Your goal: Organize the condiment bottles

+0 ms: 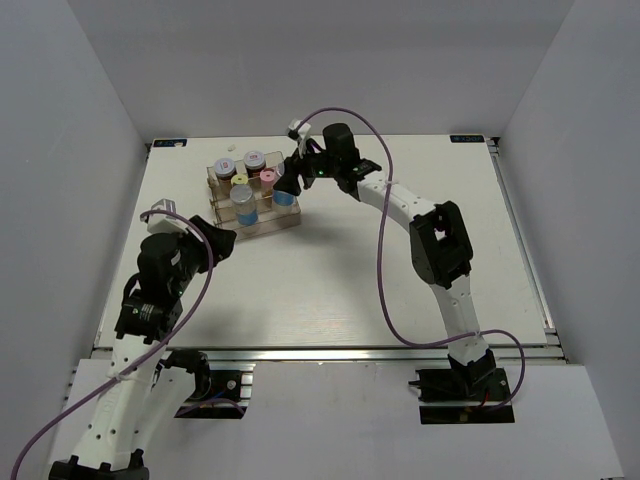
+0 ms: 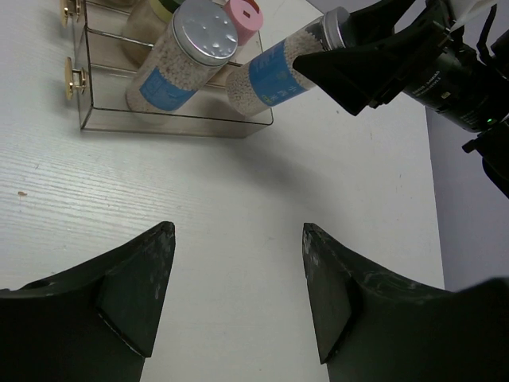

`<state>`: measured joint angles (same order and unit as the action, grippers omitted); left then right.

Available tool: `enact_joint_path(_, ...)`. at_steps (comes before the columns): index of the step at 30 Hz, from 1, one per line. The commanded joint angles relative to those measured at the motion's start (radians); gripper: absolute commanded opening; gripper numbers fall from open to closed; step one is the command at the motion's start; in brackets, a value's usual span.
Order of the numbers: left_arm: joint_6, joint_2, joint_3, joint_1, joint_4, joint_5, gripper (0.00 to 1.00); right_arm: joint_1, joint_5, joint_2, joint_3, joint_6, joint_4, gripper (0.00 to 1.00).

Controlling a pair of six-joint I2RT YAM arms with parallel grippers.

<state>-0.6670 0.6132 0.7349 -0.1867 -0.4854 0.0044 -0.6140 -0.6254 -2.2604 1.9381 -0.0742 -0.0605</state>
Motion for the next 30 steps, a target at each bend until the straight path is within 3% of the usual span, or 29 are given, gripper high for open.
enact_joint_path(1,-0.003,-0.004,-0.006,0.004,-0.012,-0.023,0.75,-0.004,0.009,0.015,0.061,-0.009,-0.056,0.0)
enact_joint_path(9,0.0,0.011,0.003,0.004,0.002,-0.017,0.75,-0.01,0.036,-0.007,0.039,-0.087,0.005,0.0)
enact_joint_path(12,0.004,0.02,0.012,0.004,0.001,-0.017,0.76,-0.015,0.044,-0.014,0.033,-0.107,0.011,0.26)
enact_joint_path(13,0.006,0.023,0.017,0.003,-0.001,-0.017,0.76,-0.016,0.046,-0.017,0.032,-0.111,0.013,0.43)
enact_joint_path(15,0.007,0.026,0.02,0.004,0.001,-0.017,0.76,-0.018,0.053,-0.019,0.032,-0.116,0.014,0.64)
enact_joint_path(17,0.007,0.028,0.026,0.004,0.001,-0.017,0.76,-0.018,0.055,-0.019,0.035,-0.116,0.017,0.75)
enact_joint_path(24,0.014,0.036,0.038,0.003,0.024,-0.007,0.77,-0.018,0.052,0.042,0.058,-0.104,0.056,0.87)
enact_joint_path(30,0.033,0.033,0.075,0.004,0.039,0.038,0.89,0.017,0.14,0.241,0.051,-0.017,0.224,0.89)
